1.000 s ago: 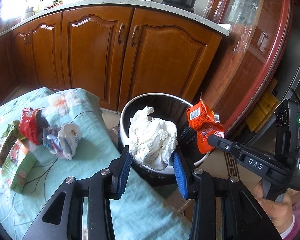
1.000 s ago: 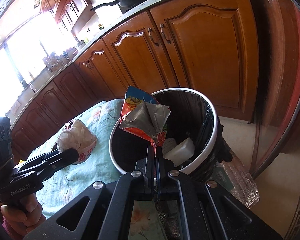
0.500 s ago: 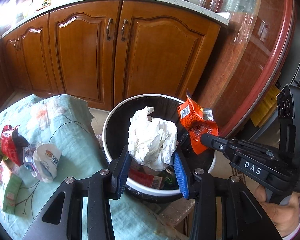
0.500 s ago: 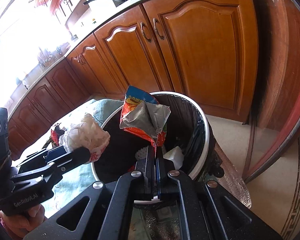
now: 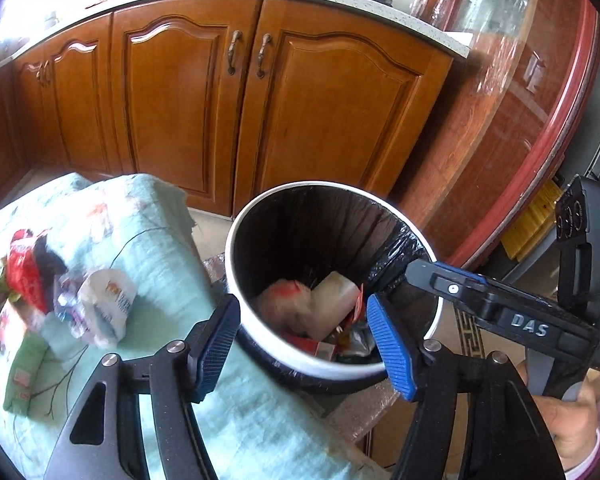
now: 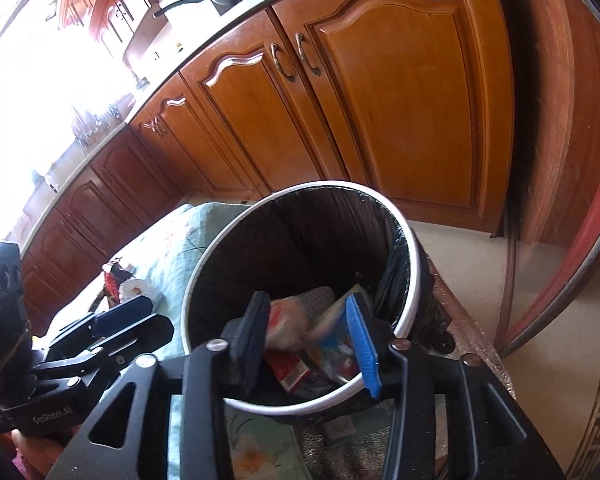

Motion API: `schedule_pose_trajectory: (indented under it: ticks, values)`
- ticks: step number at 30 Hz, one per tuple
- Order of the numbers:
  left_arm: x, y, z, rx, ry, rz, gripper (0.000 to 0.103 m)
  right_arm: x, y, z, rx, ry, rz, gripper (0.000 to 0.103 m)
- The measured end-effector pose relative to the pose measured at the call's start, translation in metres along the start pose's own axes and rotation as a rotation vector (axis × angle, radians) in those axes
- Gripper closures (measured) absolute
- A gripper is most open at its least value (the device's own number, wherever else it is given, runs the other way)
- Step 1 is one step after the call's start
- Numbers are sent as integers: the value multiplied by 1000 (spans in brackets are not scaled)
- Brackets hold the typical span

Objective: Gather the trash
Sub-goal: 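Carry tissue and chip bag over the bin and open both tools to drop them, then move both open tools back toward the carton and foil wrapper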

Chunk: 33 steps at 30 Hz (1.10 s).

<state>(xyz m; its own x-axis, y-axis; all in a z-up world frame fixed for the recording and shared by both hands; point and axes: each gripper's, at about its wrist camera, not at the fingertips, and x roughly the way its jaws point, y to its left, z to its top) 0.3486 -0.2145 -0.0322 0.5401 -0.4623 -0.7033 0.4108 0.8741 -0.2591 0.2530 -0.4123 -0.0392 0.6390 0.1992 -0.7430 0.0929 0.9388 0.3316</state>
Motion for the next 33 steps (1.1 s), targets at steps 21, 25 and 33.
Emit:
schedule_pose_trajectory:
  ticks: [21,25,33]
  values:
    - [-117,80,-93,-184,-87,121,34,-13,99,-58,-120,-51,122,14]
    - [-136,97,-108,-220,-94,143,34,-4,117,-68,-140,-22,146,14]
    - [-157,124,-124,-260,-100,184,32,9,146,-85,-169,24,175,7]
